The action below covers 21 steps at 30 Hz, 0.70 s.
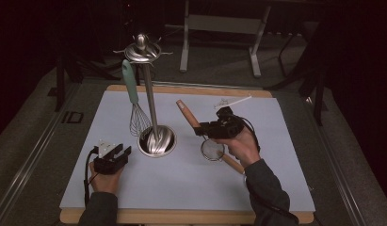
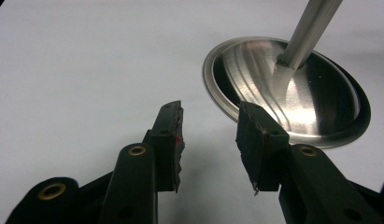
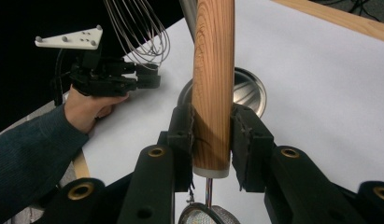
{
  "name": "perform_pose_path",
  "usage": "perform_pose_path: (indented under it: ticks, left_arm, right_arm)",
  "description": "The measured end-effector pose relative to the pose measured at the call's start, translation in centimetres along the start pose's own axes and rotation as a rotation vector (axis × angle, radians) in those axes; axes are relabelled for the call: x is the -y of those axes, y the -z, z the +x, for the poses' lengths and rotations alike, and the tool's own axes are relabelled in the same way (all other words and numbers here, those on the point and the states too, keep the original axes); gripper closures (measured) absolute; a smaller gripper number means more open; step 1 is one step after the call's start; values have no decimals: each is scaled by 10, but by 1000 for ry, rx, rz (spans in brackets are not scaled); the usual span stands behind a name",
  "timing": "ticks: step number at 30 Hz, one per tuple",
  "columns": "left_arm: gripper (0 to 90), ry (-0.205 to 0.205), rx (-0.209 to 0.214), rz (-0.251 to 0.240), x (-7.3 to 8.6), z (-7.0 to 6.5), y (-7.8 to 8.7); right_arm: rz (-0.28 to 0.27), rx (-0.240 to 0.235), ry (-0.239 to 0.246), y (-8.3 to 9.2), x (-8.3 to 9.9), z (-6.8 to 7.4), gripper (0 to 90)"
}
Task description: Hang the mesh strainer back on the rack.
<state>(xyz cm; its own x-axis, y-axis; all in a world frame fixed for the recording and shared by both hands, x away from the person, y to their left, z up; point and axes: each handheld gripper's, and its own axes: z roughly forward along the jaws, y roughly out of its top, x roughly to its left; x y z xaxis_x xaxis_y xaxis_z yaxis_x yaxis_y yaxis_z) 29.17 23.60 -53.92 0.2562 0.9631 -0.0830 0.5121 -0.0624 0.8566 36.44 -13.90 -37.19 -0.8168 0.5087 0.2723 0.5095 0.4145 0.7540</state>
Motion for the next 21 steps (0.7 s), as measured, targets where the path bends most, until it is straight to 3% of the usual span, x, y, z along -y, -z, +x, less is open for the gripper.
perform_pose_path:
  ticks: [13,21]
  left_arm:
    - [610,-2,-1,0,0,0,0]
    - [610,-4,-2,0,0,0,0]
  right_arm:
    - [-47,-32,25,8,-14,-5,708]
    - [-57,-10,34,14,-21,-9,708]
